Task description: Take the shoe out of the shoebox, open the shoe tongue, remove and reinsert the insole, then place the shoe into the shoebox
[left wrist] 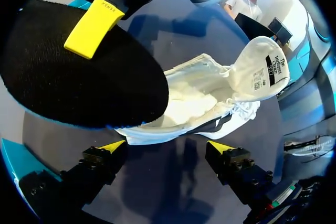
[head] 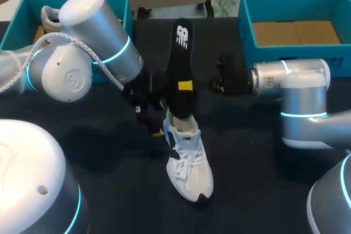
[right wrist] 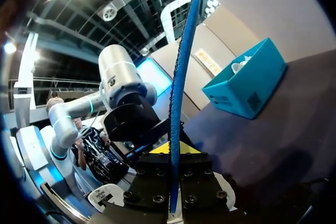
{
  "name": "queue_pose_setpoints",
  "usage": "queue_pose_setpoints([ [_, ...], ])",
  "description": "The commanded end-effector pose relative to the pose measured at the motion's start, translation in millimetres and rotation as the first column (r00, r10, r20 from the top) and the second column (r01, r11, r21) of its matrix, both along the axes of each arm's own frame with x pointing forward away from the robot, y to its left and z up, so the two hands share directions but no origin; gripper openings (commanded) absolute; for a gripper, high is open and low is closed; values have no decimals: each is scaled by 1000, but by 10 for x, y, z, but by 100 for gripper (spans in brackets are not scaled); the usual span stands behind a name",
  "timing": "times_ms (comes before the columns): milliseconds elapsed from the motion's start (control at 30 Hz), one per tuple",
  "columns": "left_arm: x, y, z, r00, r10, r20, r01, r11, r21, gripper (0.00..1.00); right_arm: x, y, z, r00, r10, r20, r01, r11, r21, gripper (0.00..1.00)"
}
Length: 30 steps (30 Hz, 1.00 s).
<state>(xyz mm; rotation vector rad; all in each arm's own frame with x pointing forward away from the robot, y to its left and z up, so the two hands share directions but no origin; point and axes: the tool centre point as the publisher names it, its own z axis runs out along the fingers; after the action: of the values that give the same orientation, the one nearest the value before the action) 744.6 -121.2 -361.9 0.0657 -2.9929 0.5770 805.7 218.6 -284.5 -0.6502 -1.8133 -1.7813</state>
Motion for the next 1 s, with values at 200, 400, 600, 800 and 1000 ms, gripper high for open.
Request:
queue_pose_setpoints([
  [200, 5, -11, -14, 1000, -1, 0, 1, 1000, 2, 100, -11, -78, 26, 1000, 1, 19, -1, 1000, 10, 0],
  [400, 5, -11, -14, 1000, -1, 0, 1, 1000, 2, 100, -27, -74, -2, 1000, 8, 11, -8, 999, 33, 0],
  [600, 5, -11, -14, 1000, -1, 0, 1, 1000, 2, 100, -48, -5, -51, 1000, 21, 2, -21, 999, 48, 0],
  [800, 5, -11, -14, 1000, -1, 0, 1, 1000, 2, 100, -50, 71, -53, 1000, 20, 6, -20, 999, 45, 0],
  [1000, 5, -11, -14, 1000, -1, 0, 1, 1000, 2, 100, -61, 122, -75, 1000, 19, 10, -19, 999, 38, 0],
])
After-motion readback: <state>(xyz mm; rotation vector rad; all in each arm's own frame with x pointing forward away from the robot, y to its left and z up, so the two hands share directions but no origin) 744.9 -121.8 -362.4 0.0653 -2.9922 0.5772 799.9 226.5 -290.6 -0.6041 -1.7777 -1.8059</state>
